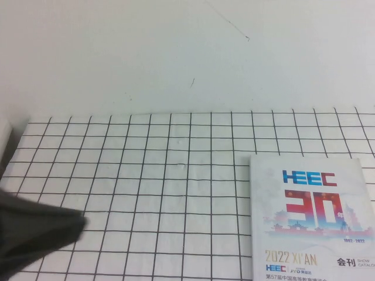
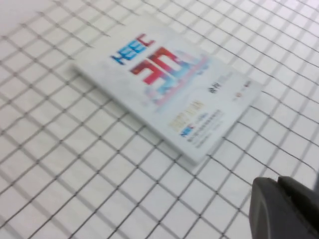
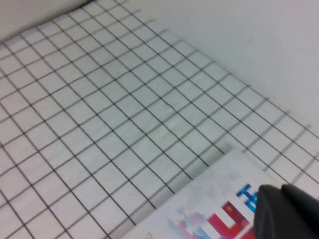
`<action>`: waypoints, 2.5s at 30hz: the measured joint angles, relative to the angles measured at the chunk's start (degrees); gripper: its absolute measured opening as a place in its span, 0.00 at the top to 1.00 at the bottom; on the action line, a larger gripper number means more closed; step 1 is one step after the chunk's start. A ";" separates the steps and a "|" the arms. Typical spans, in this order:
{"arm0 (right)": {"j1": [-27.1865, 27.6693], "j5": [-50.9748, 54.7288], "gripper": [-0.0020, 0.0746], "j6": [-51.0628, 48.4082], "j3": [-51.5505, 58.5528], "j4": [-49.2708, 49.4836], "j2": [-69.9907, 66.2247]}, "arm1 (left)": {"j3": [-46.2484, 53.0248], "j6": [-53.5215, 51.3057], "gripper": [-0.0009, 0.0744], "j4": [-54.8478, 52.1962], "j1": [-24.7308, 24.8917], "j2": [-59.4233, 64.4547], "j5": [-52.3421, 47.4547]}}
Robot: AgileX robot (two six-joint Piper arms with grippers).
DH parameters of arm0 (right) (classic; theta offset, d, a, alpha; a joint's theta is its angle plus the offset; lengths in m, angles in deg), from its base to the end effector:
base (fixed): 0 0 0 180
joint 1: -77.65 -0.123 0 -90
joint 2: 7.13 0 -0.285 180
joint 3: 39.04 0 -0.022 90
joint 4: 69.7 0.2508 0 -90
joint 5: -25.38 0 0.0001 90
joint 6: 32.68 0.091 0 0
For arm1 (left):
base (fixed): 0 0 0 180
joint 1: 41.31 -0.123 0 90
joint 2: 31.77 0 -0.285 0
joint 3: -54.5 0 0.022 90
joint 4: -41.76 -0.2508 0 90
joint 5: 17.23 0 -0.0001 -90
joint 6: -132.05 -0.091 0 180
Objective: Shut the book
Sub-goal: 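Close the open booklet and leave it lying on the table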
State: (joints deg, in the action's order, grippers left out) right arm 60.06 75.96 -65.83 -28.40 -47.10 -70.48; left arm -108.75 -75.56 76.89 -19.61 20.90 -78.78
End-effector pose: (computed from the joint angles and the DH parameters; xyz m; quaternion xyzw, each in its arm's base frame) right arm 0.1639 0.0803 0.4215 -0.3360 0.8014 0.1284 0.4778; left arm 0.0924 -0.0863 0.4123 0.3430 0.7970 -0.2803 0.4106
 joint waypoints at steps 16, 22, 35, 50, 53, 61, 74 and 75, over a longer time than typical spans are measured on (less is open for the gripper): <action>0.00 -11.32 0.98 12.92 28.80 -13.69 34.84 | 14.85 21.78 0.99 -21.70 -0.11 -25.96 5.94; 0.00 -16.08 0.98 12.92 38.63 -14.40 38.39 | 26.29 21.98 0.99 -22.80 -0.11 -25.91 16.75; 0.00 -12.49 0.98 12.92 46.36 -13.19 38.41 | 34.80 21.98 0.99 -22.70 -0.11 -25.80 27.27; 0.00 -12.40 0.98 12.81 46.59 -13.19 38.41 | 35.59 21.98 0.99 -21.62 -0.11 -25.80 21.57; 0.00 -12.40 0.98 12.70 46.59 -13.19 38.41 | 35.59 21.98 0.99 -21.62 -0.11 -25.80 20.20; 0.00 -12.40 0.98 12.70 46.59 -13.19 38.41 | 35.63 21.98 0.99 -23.33 -0.11 -25.80 18.95; 0.00 -12.40 0.98 12.69 46.59 -13.19 38.41 | 42.77 22.57 0.99 -33.28 -0.11 -26.19 45.96; 0.00 -12.40 0.98 12.69 46.59 -13.19 38.41 | 45.26 22.84 0.99 -32.89 -0.11 -26.69 50.43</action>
State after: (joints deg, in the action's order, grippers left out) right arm 60.06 63.56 -53.14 18.19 -60.29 -32.07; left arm -63.49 -52.72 44.01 -19.72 -5.79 -28.35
